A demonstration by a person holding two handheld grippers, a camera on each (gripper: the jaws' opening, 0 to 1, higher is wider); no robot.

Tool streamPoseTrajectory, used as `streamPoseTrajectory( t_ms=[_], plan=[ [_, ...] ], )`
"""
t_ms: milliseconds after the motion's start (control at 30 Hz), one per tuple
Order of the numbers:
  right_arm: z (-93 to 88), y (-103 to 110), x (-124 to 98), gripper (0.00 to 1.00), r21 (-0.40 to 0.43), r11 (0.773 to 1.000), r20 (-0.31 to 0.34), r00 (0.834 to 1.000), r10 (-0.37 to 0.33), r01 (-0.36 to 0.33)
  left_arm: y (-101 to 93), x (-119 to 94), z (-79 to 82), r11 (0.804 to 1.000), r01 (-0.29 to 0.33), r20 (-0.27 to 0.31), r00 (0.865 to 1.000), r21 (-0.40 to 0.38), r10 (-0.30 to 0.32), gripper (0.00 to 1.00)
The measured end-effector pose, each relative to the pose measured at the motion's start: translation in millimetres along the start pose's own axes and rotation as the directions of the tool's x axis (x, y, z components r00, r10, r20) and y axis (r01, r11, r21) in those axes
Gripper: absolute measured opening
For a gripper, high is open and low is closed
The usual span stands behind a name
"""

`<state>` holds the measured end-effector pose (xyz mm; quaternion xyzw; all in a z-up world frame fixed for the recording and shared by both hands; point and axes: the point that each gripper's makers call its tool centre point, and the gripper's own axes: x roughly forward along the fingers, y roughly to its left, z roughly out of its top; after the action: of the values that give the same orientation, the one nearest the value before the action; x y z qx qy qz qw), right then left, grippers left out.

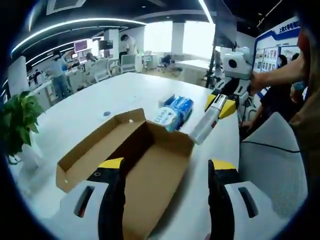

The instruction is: Operate the shoe box by opening the lid, removing the specified soft item, and placing it in the target area until the item is outside and the box remains undamaged.

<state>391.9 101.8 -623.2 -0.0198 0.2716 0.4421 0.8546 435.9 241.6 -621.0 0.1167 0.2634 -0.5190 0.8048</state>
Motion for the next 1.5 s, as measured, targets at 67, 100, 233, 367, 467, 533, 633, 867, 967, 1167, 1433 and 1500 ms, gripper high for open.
streamPoseTrajectory(
  t_ms=[67, 100, 233, 367, 467, 533, 633, 867, 967, 1167, 1433, 1500],
  plan=[
    [0.6, -4.6, -4.7, 0.18, 0.008, 1.000, 0.005, 1.000, -0.010, 0.010, 1.5, -5.2, -4.5, 1.000, -0.015, 0.002, 1.000, -0.013, 0.015, 0.67],
    [1.4, -7.0, -6.8, 0.18, 0.012, 1.000, 0.008, 1.000, -0.016, 0.016, 1.8, -7.6, -6.0, 1.000, -0.020, 0.003, 1.000, -0.019, 0.021, 0.67],
    [3.6, -16.4, -15.4, 0.18, 0.018, 0.999, 0.012, 0.999, -0.039, 0.039, 4.9, -14.7, -9.8, 0.998, -0.040, 0.014, 0.999, -0.043, 0.041, 0.67],
    [7.6, -28.2, -23.6, 0.18, 0.029, 0.998, 0.023, 0.998, -0.063, 0.063, 7.3, -20.2, -16.6, 0.995, -0.059, 0.021, 0.998, -0.082, 0.061, 0.66],
    [9.4, -37.9, -28.8, 0.18, 0.029, 0.996, 0.020, 0.997, -0.079, 0.078, 4.8, -22.3, -22.2, 0.994, -0.059, 0.020, 0.998, -0.096, 0.062, 0.66],
    [10.3, -45.1, -31.7, 0.18, 0.027, 0.995, 0.013, 0.995, -0.096, 0.096, 1.7, -23.4, -26.1, 0.993, -0.059, 0.015, 0.998, -0.101, 0.060, 0.66],
    [13.3, -58.5, -35.3, 0.18, 0.043, 0.993, 0.019, 0.993, -0.115, 0.114, -1.2, -24.7, -32.1, 0.992, -0.061, 0.008, 0.998, -0.109, 0.062, 0.66],
    [22.3, -80.5, -43.4, 0.18, 0.081, 0.987, 0.036, 0.989, -0.144, 0.141, -10.9, -29.6, -44.1, 0.990, -0.061, 0.000, 0.998, -0.127, 0.061, 0.66],
    [24.4, -88.2, -45.4, 0.18, 0.083, 0.984, 0.027, 0.987, -0.158, 0.155, -10.6, -32.2, -46.9, 0.988, -0.068, 0.002, 0.998, -0.141, 0.069, 0.66],
    [33.8, -106.0, -48.2, 0.18, 0.071, 0.981, 0.012, 0.983, -0.182, 0.181, -10.7, -36.8, -50.3, 0.985, -0.077, 0.004, 0.997, -0.157, 0.078, 0.65],
    [42.6, -127.4, -42.8, 0.18, 0.016, 0.981, -0.033, 0.981, -0.191, 0.192, -8.9, -40.5, -55.2, 0.981, -0.088, 0.000, 0.996, -0.171, 0.089, 0.65],
    [43.8, -134.1, -41.5, 0.18, 0.008, 0.981, -0.044, 0.980, -0.195, 0.196, -8.4, -40.6, -56.4, 0.981, -0.088, 0.000, 0.996, -0.176, 0.089, 0.65]
  ],
)
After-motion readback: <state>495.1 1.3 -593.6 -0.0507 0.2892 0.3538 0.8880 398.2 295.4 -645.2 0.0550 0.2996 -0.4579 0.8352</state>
